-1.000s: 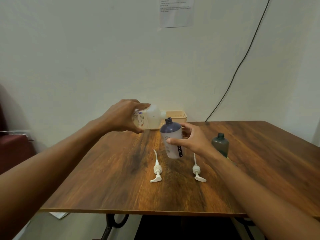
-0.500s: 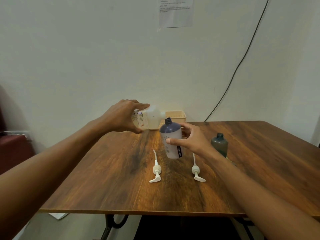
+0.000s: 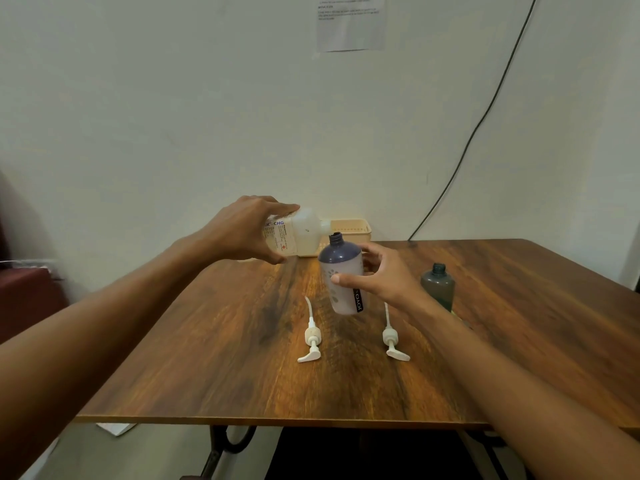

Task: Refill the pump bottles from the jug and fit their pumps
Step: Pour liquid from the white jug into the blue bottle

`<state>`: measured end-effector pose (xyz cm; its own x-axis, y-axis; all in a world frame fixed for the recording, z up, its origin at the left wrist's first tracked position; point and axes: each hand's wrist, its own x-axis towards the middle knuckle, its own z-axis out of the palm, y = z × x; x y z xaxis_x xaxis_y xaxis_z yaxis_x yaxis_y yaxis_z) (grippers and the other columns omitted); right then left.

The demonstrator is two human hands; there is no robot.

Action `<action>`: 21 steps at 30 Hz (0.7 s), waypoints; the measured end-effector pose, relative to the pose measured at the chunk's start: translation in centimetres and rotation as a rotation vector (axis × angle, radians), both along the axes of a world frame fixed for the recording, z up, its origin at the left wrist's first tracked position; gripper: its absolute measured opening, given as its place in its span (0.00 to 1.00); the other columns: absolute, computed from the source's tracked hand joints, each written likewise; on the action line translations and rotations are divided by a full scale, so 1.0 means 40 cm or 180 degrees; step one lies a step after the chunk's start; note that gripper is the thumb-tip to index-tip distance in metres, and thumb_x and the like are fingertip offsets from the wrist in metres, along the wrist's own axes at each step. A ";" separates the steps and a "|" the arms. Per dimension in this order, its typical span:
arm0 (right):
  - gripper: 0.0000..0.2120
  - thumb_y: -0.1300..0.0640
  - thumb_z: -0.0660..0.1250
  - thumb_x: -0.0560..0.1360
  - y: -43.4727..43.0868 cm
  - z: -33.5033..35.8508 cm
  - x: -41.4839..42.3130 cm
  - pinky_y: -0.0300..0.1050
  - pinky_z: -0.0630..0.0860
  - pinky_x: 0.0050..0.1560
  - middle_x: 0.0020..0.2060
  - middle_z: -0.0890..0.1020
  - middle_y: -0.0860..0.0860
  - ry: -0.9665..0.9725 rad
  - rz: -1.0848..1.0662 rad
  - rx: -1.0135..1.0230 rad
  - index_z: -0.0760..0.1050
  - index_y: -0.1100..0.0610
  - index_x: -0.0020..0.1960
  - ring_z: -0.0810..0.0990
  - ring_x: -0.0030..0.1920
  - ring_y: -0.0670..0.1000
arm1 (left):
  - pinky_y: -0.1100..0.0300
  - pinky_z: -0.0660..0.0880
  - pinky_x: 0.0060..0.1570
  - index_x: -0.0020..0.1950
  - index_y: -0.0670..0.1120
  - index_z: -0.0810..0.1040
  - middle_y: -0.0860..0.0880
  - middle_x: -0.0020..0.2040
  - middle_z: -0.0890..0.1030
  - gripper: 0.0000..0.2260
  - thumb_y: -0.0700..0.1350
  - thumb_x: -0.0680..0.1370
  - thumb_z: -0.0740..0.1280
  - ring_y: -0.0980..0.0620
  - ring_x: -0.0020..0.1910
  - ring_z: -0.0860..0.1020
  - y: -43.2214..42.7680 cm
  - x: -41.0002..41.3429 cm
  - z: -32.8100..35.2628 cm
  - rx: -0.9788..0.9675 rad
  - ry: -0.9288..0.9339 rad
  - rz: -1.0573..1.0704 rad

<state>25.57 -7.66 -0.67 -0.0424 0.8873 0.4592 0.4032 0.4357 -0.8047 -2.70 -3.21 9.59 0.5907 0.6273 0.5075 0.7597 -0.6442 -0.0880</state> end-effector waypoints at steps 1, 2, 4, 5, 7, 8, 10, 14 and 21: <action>0.36 0.49 0.85 0.68 0.000 0.000 0.000 0.34 0.76 0.50 0.62 0.83 0.47 -0.0004 -0.0005 0.0002 0.77 0.54 0.73 0.81 0.59 0.44 | 0.61 0.74 0.50 0.80 0.54 0.67 0.51 0.64 0.80 0.43 0.57 0.67 0.81 0.51 0.60 0.77 0.000 0.000 0.000 -0.0005 -0.0008 -0.0006; 0.36 0.49 0.85 0.68 0.000 0.000 -0.001 0.32 0.75 0.49 0.61 0.83 0.45 -0.0010 -0.0009 0.0003 0.77 0.53 0.72 0.80 0.58 0.41 | 0.61 0.74 0.50 0.80 0.54 0.67 0.51 0.64 0.80 0.43 0.57 0.67 0.81 0.52 0.60 0.76 0.000 0.000 0.000 -0.0007 -0.0014 -0.0011; 0.36 0.48 0.85 0.68 0.002 0.000 -0.001 0.33 0.75 0.49 0.61 0.83 0.45 -0.0013 -0.0014 0.0005 0.77 0.53 0.73 0.79 0.57 0.39 | 0.61 0.74 0.50 0.80 0.54 0.68 0.51 0.64 0.80 0.43 0.56 0.67 0.81 0.53 0.59 0.76 -0.001 0.000 0.001 0.0000 -0.0013 -0.0007; 0.36 0.48 0.85 0.68 0.003 0.000 -0.001 0.33 0.75 0.50 0.61 0.83 0.46 -0.0014 -0.0014 0.0004 0.77 0.53 0.73 0.80 0.58 0.41 | 0.61 0.74 0.50 0.80 0.54 0.68 0.51 0.63 0.80 0.43 0.56 0.67 0.81 0.53 0.59 0.76 -0.001 -0.001 0.002 -0.0001 -0.0014 -0.0002; 0.36 0.48 0.85 0.68 0.004 -0.001 -0.001 0.33 0.75 0.49 0.60 0.83 0.45 -0.0018 -0.0008 0.0001 0.77 0.53 0.72 0.79 0.57 0.40 | 0.61 0.75 0.50 0.80 0.53 0.68 0.51 0.63 0.80 0.43 0.56 0.67 0.81 0.53 0.58 0.76 -0.001 -0.001 0.001 -0.0004 -0.0016 0.0005; 0.35 0.48 0.85 0.68 0.006 -0.001 0.000 0.32 0.74 0.48 0.59 0.82 0.44 -0.0023 -0.0007 0.0002 0.77 0.52 0.72 0.79 0.56 0.38 | 0.61 0.74 0.50 0.80 0.54 0.68 0.51 0.63 0.80 0.43 0.56 0.67 0.81 0.54 0.58 0.76 -0.001 -0.001 0.000 -0.0004 -0.0014 0.0012; 0.35 0.48 0.85 0.68 0.007 -0.003 0.001 0.31 0.74 0.47 0.58 0.82 0.43 -0.0027 -0.0006 0.0000 0.77 0.52 0.72 0.78 0.55 0.36 | 0.61 0.73 0.49 0.79 0.54 0.68 0.51 0.63 0.80 0.43 0.56 0.67 0.81 0.54 0.58 0.75 -0.001 0.000 -0.001 -0.0004 -0.0016 0.0025; 0.36 0.48 0.84 0.68 0.010 -0.005 0.003 0.31 0.75 0.48 0.61 0.83 0.45 -0.0043 -0.0004 0.0019 0.77 0.53 0.73 0.79 0.57 0.38 | 0.59 0.77 0.52 0.80 0.54 0.68 0.51 0.63 0.80 0.43 0.57 0.67 0.81 0.52 0.59 0.77 -0.002 0.001 -0.001 -0.0008 -0.0007 0.0031; 0.36 0.48 0.84 0.68 0.013 -0.007 0.002 0.32 0.75 0.47 0.61 0.82 0.45 -0.0021 0.0004 0.0049 0.76 0.53 0.73 0.79 0.56 0.38 | 0.59 0.76 0.53 0.80 0.54 0.67 0.52 0.64 0.80 0.43 0.57 0.67 0.81 0.52 0.60 0.76 -0.005 0.001 0.004 0.0017 0.0026 0.0055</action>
